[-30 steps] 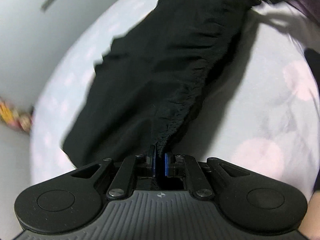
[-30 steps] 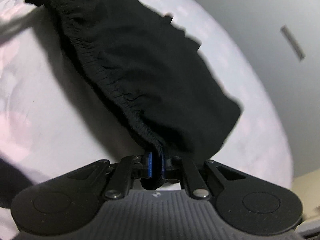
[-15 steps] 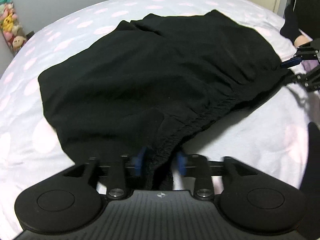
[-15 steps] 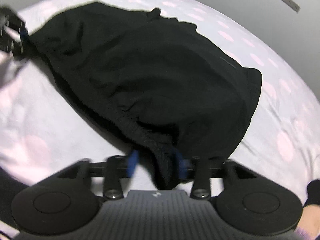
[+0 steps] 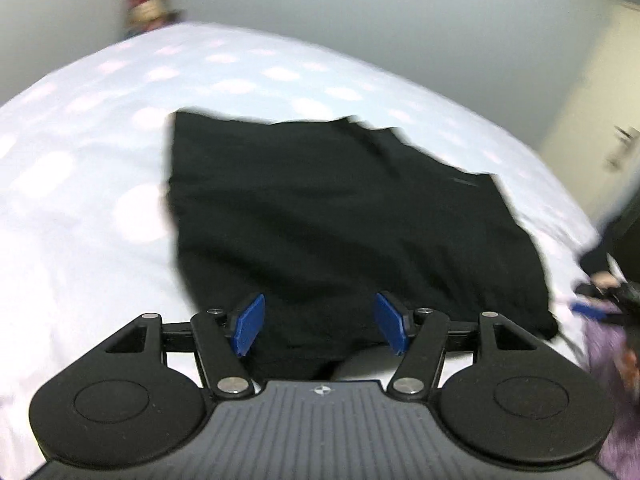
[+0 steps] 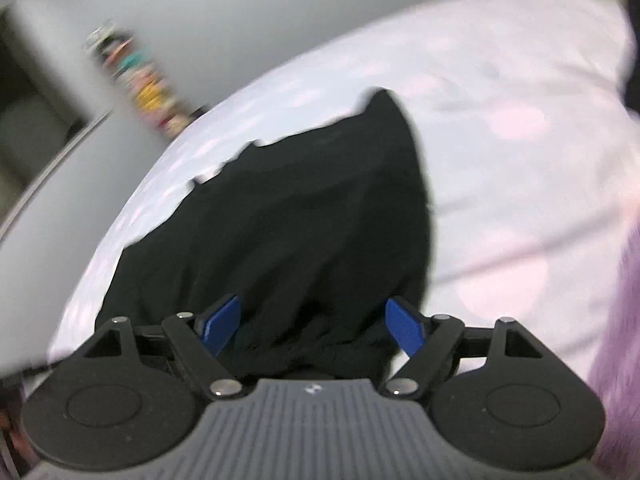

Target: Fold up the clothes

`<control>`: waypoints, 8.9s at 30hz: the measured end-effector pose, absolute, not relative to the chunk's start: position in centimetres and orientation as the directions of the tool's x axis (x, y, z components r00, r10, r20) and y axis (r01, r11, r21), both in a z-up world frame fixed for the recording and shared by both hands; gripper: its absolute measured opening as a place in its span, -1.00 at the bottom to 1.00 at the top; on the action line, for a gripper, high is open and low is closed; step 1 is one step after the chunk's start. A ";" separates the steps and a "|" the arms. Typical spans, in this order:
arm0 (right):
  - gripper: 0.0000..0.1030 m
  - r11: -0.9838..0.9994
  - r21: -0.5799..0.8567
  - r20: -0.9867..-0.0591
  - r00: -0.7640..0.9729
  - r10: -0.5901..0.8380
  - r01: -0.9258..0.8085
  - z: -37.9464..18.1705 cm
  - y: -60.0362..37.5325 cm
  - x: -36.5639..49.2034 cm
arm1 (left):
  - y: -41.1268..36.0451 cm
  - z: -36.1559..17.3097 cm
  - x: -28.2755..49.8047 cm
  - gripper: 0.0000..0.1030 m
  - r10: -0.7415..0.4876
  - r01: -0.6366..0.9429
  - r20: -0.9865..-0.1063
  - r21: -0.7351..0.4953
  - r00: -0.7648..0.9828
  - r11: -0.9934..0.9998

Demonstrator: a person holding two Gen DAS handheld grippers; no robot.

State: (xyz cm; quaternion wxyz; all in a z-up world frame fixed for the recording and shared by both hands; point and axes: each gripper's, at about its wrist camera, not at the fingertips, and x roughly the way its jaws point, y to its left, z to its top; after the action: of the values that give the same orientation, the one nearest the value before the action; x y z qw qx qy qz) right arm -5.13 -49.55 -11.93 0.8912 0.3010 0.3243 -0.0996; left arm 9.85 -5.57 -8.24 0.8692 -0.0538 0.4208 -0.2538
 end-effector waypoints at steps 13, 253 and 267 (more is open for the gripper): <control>0.28 0.672 0.585 -0.667 0.741 0.080 0.454 -15.7 -50.4 -4.6 | -5.6 -12.1 12.0 0.15 -0.395 0.225 -0.817 -0.328 0.421 0.918; 0.16 0.555 -0.620 -0.636 0.769 0.059 -0.555 -16.3 -24.0 -1.0 | -13.8 -18.5 0.1 0.27 -0.195 0.690 -0.685 0.722 0.702 -0.052; 0.15 0.505 -0.705 -0.583 0.813 -0.011 -0.499 -17.5 -22.5 -1.0 | -14.8 -21.3 -0.1 -0.29 -0.215 0.540 -0.556 0.831 0.803 -0.135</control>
State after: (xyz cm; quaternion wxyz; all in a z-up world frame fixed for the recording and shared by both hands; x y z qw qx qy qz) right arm -1.01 -22.52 -17.47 0.8250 -0.4752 0.2679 0.1478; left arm -0.14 -14.77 -21.30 0.6473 0.6945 0.1170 -0.2916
